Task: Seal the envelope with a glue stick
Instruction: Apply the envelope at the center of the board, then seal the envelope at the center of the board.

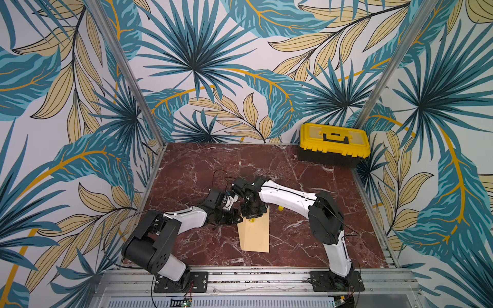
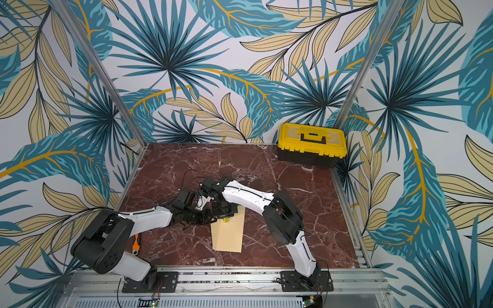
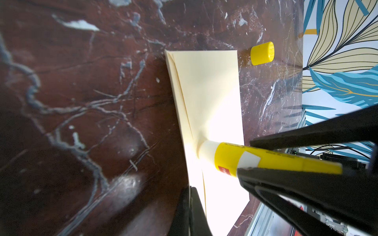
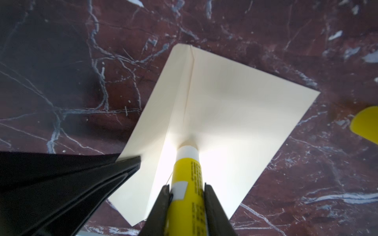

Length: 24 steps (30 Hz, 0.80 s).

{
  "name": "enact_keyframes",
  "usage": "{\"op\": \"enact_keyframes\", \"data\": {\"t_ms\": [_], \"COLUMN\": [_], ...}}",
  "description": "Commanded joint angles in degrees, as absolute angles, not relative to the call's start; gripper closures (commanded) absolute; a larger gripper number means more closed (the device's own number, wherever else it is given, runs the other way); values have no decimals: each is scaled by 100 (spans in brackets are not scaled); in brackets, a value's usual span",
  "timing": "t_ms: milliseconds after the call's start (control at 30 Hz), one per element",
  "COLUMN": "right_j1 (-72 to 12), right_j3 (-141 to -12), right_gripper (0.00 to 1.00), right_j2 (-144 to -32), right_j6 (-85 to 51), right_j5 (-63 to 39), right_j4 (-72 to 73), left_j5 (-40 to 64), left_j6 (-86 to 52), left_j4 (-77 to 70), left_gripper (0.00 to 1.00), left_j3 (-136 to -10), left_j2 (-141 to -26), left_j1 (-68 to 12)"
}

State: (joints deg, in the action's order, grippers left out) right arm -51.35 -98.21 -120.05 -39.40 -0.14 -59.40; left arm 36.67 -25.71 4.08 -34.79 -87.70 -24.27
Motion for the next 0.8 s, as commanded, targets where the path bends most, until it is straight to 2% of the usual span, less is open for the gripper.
{"op": "enact_keyframes", "data": {"t_ms": [0, 267, 767], "right_j1": [-5159, -5153, -5141], "right_j3": [-9404, -9166, -9973], "right_gripper": [100, 100, 100], "right_j2": [-12205, -12059, -12353], "right_j6": [-3958, -3473, -3593], "right_j5": [-384, -349, 732], "right_j4": [-5688, -6457, -6638], "left_j5": [3726, 3675, 3664], "left_j6": [-2452, -2439, -2398], "left_j4": [491, 540, 672], "left_gripper": [97, 97, 97], "left_j3": [-3630, -3656, -3691], "left_j2": [-8781, -8771, -8719], "left_j1": [-2404, -2404, -2407]}}
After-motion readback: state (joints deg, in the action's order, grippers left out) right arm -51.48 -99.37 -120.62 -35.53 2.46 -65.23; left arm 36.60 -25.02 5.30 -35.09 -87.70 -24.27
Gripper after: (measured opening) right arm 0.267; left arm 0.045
